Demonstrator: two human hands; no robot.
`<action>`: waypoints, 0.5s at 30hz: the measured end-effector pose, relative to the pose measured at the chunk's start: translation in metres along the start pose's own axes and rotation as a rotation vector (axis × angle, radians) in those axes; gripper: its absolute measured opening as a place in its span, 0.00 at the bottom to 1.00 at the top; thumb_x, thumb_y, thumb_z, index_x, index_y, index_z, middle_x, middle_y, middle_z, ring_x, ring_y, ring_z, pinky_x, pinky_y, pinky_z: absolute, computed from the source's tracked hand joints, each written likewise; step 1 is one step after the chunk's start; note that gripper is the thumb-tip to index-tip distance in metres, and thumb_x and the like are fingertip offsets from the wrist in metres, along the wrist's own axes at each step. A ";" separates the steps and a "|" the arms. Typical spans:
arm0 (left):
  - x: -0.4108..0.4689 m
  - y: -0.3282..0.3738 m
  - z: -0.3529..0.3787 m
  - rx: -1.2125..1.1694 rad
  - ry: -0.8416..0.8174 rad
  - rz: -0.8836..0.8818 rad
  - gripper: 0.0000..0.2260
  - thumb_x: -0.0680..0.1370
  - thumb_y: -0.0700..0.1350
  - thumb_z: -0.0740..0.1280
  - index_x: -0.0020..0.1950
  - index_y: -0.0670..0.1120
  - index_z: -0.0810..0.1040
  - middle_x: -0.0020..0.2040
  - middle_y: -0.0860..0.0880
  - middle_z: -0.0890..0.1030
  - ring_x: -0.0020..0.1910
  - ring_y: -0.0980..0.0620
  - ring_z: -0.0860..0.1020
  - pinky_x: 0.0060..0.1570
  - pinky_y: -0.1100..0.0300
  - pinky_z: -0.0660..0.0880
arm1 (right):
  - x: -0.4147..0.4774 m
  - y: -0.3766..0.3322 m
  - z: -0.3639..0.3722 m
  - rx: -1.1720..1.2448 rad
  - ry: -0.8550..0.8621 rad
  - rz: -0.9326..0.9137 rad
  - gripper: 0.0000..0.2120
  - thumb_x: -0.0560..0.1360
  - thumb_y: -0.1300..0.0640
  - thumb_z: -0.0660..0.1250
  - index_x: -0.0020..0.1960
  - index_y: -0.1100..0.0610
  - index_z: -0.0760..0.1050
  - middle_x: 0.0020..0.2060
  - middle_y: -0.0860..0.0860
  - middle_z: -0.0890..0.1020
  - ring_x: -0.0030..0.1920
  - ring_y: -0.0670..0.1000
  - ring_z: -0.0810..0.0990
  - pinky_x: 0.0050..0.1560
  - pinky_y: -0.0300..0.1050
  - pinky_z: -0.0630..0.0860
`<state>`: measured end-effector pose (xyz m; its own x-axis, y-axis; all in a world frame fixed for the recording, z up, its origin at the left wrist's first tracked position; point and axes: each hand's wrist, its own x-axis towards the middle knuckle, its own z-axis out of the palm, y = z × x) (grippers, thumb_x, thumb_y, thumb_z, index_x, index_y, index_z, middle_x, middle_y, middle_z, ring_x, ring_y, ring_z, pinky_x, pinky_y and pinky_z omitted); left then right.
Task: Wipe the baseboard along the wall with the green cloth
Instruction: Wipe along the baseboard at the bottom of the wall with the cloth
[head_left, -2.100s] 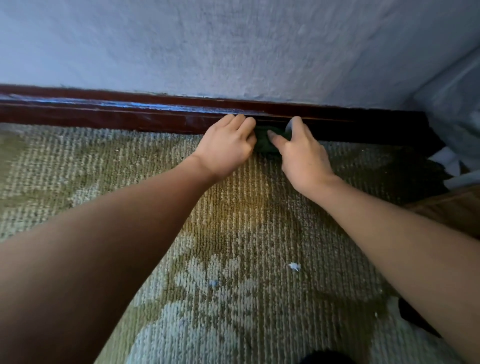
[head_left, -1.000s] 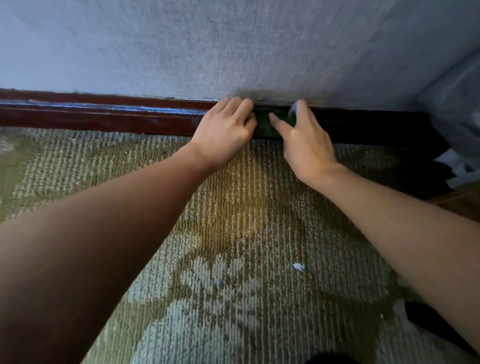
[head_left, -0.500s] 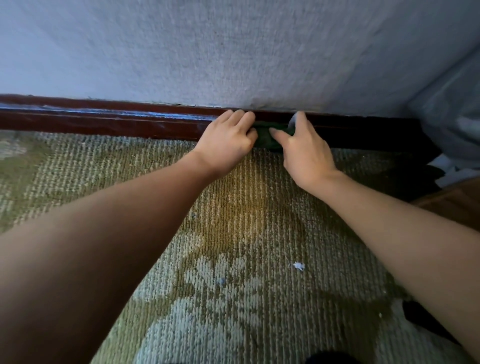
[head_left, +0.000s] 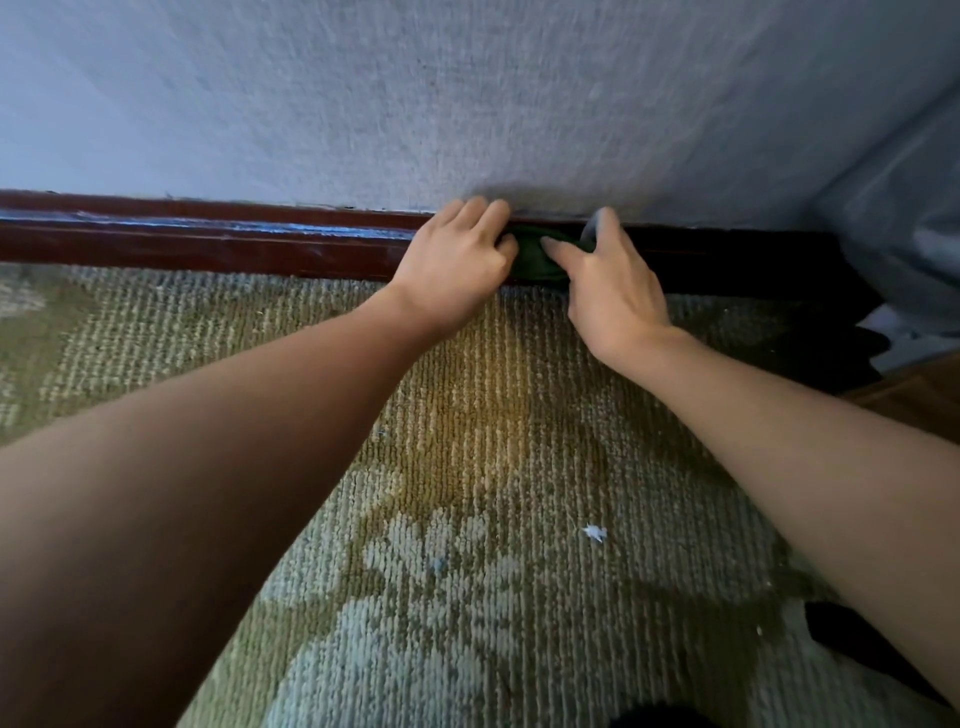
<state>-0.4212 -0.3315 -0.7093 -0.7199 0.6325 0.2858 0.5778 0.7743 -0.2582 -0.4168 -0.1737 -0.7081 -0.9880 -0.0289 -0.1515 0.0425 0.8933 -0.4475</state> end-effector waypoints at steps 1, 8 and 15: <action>0.000 0.000 0.001 -0.019 -0.007 -0.012 0.04 0.67 0.36 0.69 0.39 0.39 0.82 0.39 0.42 0.80 0.37 0.44 0.79 0.36 0.58 0.74 | 0.000 0.001 0.001 -0.008 -0.007 -0.002 0.17 0.80 0.49 0.52 0.66 0.54 0.66 0.49 0.48 0.63 0.46 0.52 0.66 0.41 0.45 0.58; 0.002 0.004 0.001 -0.155 -0.042 -0.090 0.03 0.68 0.31 0.67 0.41 0.33 0.79 0.42 0.35 0.78 0.41 0.38 0.77 0.40 0.51 0.75 | 0.006 0.003 0.006 0.019 -0.032 0.021 0.16 0.80 0.49 0.52 0.64 0.55 0.67 0.49 0.47 0.63 0.44 0.49 0.64 0.41 0.45 0.59; 0.002 0.000 -0.011 -0.064 -0.111 -0.052 0.05 0.63 0.31 0.72 0.37 0.35 0.79 0.39 0.38 0.79 0.37 0.40 0.78 0.36 0.55 0.75 | 0.005 -0.015 0.002 -0.102 -0.021 -0.018 0.15 0.77 0.60 0.56 0.63 0.57 0.69 0.55 0.58 0.68 0.55 0.60 0.71 0.46 0.50 0.67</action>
<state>-0.4187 -0.3299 -0.6989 -0.7859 0.5878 0.1922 0.5591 0.8081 -0.1853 -0.4217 -0.1875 -0.7038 -0.9852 -0.0542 -0.1628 0.0079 0.9335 -0.3584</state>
